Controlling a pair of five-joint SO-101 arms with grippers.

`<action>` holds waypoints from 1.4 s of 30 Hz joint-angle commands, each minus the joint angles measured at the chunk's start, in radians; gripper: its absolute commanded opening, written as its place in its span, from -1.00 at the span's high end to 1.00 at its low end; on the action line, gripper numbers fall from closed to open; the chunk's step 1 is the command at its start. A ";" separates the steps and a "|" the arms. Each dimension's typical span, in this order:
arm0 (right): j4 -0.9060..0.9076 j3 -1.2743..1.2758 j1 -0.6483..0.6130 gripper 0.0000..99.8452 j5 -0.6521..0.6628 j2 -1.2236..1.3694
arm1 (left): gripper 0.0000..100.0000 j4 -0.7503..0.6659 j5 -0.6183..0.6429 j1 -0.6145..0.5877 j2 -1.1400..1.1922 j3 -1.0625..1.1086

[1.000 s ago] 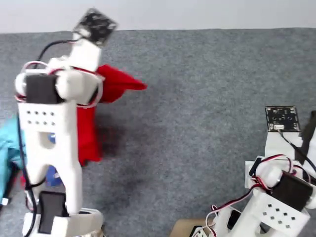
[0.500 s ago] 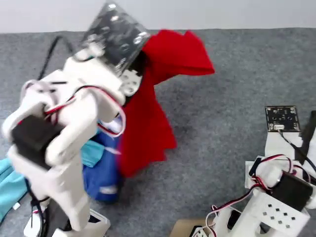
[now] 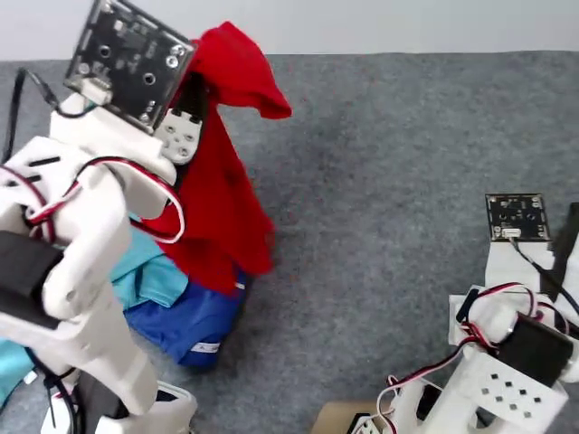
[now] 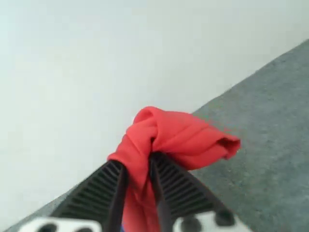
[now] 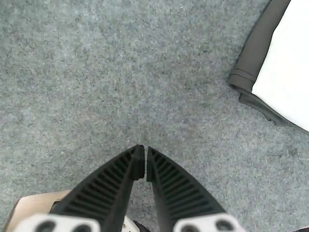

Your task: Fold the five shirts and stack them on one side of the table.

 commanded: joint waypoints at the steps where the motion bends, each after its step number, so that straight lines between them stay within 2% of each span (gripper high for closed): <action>1: 0.041 -0.002 0.015 0.98 0.006 -0.018 | 1.00 0.002 -0.006 -0.080 -0.028 -0.059; 6: 0.041 -0.002 0.015 0.98 0.006 -0.018 | 1.00 -0.015 -0.054 -0.301 -0.025 -0.114; 12: 0.041 -0.002 0.012 0.98 0.006 -0.018 | 1.00 -0.126 -0.069 -0.652 -0.018 -0.110; 21: 0.041 -0.002 0.012 0.98 0.006 -0.018 | 1.00 -0.261 -0.112 -0.953 -0.020 0.251; 28: 0.041 0.000 0.012 0.98 0.006 -0.013 | 1.00 -0.411 -0.199 -1.045 -0.021 0.516; 31: 0.041 0.000 0.012 0.98 0.006 -0.010 | 0.95 -0.404 -0.279 -1.045 -0.021 0.522; 35: 0.041 0.000 0.012 0.98 0.006 -0.010 | 0.68 -0.396 -0.295 -1.043 -0.031 0.509; 42: 0.041 0.000 0.012 0.98 0.006 -0.010 | 0.61 -0.379 -0.269 -1.040 -0.031 0.460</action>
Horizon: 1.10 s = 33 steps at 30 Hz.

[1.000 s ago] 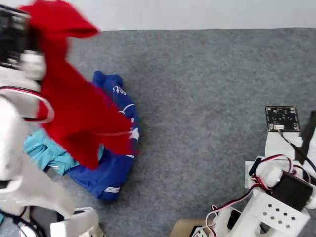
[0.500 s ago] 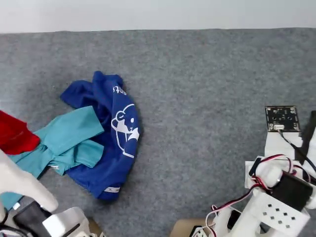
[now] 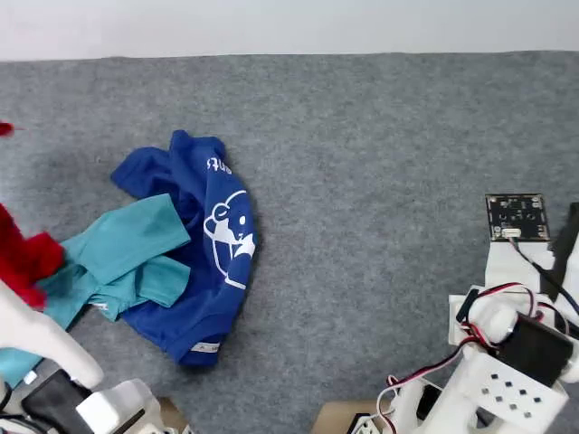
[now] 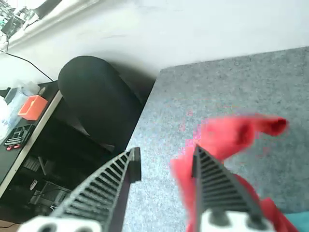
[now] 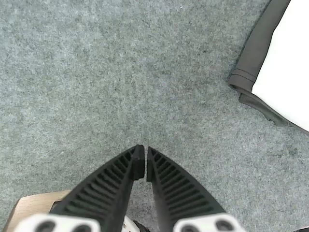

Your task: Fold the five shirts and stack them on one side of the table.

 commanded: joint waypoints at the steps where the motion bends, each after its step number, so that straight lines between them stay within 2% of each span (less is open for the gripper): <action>1: 0.041 0.000 0.012 0.98 0.006 -0.010 | 0.61 0.002 0.012 -0.002 -0.032 -0.030; 4: 0.041 0.000 0.012 0.98 0.006 -0.010 | 0.62 0.063 0.012 0.012 -0.031 -0.025; 7: 0.041 0.000 0.012 0.98 0.005 -0.010 | 0.63 0.253 0.008 0.089 -0.031 -0.025; 9: 0.041 0.000 0.012 0.98 0.005 -0.010 | 0.73 0.396 0.008 0.170 -0.023 -0.022; 12: 0.041 0.000 0.012 0.98 0.005 -0.010 | 0.92 0.393 -0.009 0.259 -0.032 0.108; 16: 0.041 0.000 0.012 0.98 0.005 -0.010 | 0.88 0.393 -0.068 0.328 -0.021 0.334; 19: 0.041 0.000 0.012 0.98 0.005 -0.010 | 0.71 0.345 -0.106 0.358 -0.021 0.510; 22: 0.041 0.000 0.012 0.98 0.005 -0.010 | 0.63 0.215 -0.117 0.356 -0.021 0.628; 29: 0.041 0.000 0.012 0.98 0.006 -0.010 | 0.61 -0.002 -0.307 0.359 -0.020 0.871; 33: 0.041 0.000 0.012 0.98 0.006 -0.010 | 0.61 -0.092 -0.358 0.359 -0.020 1.001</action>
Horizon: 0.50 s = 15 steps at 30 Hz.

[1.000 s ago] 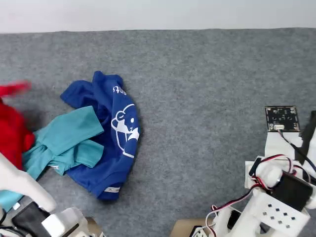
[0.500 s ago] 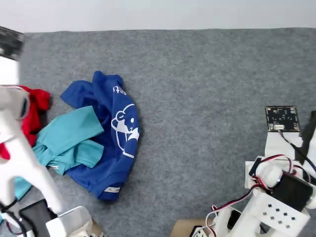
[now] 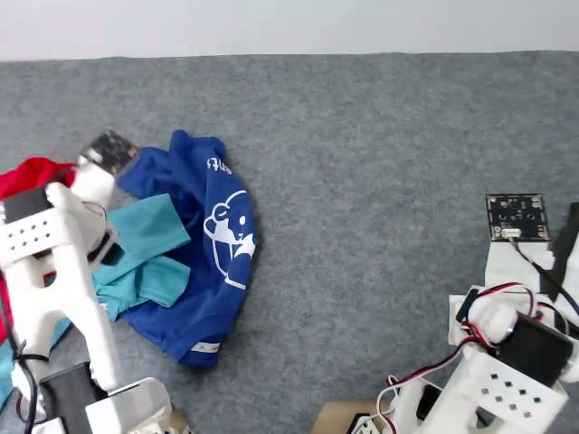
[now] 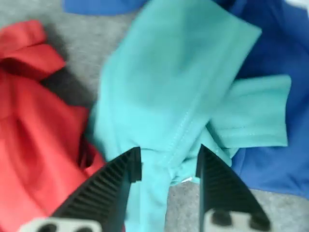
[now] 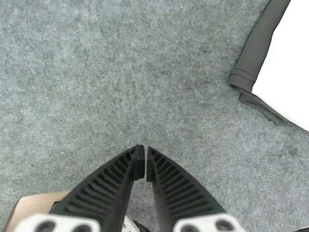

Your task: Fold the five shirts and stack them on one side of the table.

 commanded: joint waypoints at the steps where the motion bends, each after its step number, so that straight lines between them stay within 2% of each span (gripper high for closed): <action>1: 0.041 0.000 0.012 0.98 0.006 -0.010 | 0.61 -0.097 -0.037 0.005 -0.015 0.087; 9: 0.041 0.000 0.012 0.98 0.006 -0.012 | 0.65 -0.321 -0.037 0.000 -0.015 0.269; 15: 0.041 0.000 0.012 0.98 0.006 -0.015 | 0.97 -0.427 -0.037 -0.005 -0.015 0.280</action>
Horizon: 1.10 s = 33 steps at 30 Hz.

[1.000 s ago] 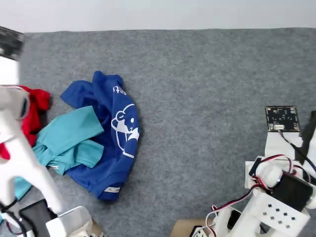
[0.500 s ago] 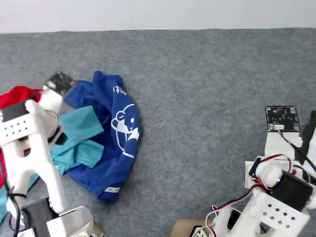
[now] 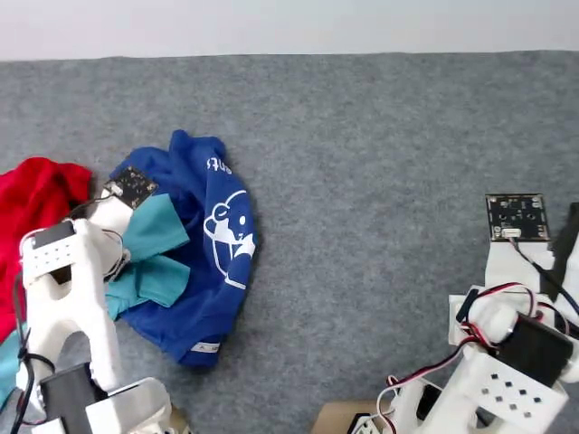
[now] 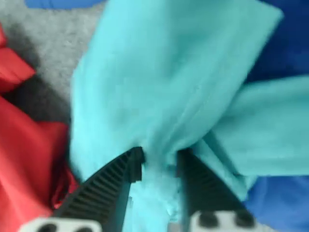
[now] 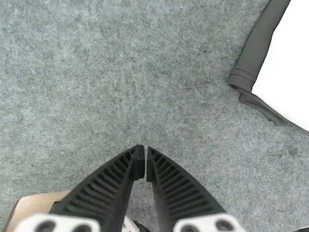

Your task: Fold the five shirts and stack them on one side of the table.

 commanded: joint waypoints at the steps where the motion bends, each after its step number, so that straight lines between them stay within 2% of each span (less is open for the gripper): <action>1: 0.041 0.000 0.012 0.98 0.006 -0.016 | 1.00 -0.063 -0.011 -0.012 -0.015 -0.007; 5: 0.041 0.000 0.013 0.98 0.009 -0.018 | 1.00 -0.098 -0.011 -0.095 -0.018 -0.039; 20: 0.041 0.000 0.012 0.98 0.011 -0.015 | 1.00 -0.109 -0.077 -0.626 -0.017 -0.440; 24: 0.041 0.000 0.012 0.98 0.011 -0.016 | 1.00 -0.215 -0.077 -0.749 -0.017 -0.472; 30: 0.041 0.000 0.012 0.98 0.011 -0.012 | 0.99 -0.261 -0.075 -0.815 -0.026 -0.472; 33: 0.041 0.000 0.010 0.98 0.011 -0.010 | 0.85 -0.259 -0.072 -0.813 -0.026 -0.470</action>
